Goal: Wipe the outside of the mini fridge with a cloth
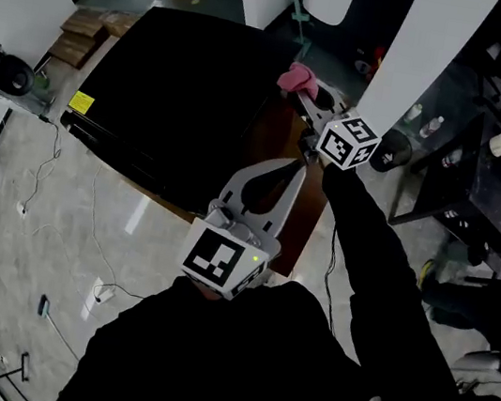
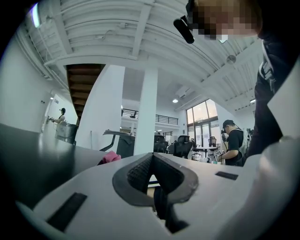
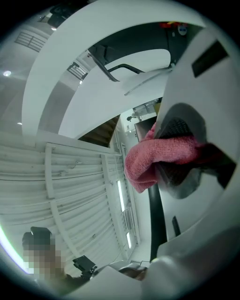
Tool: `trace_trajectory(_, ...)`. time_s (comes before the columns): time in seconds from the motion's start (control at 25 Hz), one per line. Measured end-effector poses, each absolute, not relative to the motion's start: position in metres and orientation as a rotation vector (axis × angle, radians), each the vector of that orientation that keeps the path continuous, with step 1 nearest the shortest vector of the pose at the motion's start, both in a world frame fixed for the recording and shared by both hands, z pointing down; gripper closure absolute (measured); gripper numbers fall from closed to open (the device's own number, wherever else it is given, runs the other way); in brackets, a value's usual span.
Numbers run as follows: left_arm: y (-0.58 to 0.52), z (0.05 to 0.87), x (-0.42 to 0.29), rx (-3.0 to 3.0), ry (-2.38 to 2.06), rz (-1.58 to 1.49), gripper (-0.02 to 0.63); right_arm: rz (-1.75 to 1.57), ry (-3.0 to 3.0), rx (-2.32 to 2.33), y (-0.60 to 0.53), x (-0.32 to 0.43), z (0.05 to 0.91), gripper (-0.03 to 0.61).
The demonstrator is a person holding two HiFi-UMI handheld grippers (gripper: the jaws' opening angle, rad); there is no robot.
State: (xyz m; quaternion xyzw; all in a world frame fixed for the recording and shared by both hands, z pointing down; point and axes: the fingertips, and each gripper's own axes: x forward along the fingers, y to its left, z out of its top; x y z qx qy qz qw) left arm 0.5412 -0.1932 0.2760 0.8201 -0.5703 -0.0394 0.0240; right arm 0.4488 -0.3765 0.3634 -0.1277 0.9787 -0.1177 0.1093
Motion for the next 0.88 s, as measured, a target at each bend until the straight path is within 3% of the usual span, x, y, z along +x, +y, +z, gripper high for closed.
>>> trace_trajectory(0.32, -0.238, 0.362, 0.570, 2.423, -1.788, -0.126, 0.607, -0.302, 2.928, -0.419, -0.383, 0.465, 0.430, 0.503)
trace_trajectory(0.88, -0.242, 0.524, 0.548, 2.305, -1.697, 0.011, 0.607, -0.375, 3.211, -0.503, -0.382, 0.460, 0.625, 0.503)
